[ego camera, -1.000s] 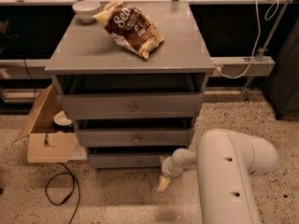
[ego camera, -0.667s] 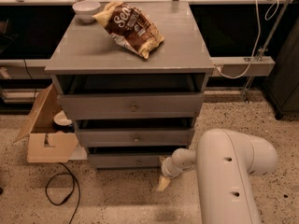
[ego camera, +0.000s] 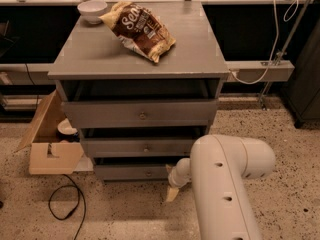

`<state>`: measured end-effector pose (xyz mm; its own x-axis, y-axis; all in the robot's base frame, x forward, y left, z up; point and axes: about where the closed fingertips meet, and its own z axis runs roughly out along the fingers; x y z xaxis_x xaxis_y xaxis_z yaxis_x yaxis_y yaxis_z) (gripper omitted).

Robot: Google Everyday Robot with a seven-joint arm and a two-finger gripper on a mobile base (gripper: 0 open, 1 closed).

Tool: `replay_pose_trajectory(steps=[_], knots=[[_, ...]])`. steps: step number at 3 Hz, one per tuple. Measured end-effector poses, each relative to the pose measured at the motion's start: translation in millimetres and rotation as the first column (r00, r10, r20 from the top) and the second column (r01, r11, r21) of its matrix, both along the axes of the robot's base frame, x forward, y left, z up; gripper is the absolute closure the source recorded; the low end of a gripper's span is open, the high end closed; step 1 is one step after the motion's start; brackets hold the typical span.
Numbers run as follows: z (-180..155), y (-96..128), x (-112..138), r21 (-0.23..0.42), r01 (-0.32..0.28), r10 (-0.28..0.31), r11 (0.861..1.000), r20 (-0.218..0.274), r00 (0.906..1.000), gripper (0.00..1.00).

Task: Open bottom drawer

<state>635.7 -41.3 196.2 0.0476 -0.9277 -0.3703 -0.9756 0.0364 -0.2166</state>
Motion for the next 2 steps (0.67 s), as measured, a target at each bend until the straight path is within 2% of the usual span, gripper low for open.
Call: replay_pose_trajectory(steps=[2], knots=[[-6.1,8.2,27.3,-0.034,-0.056,0.058,0.998,0.056,0.9967,0.00]])
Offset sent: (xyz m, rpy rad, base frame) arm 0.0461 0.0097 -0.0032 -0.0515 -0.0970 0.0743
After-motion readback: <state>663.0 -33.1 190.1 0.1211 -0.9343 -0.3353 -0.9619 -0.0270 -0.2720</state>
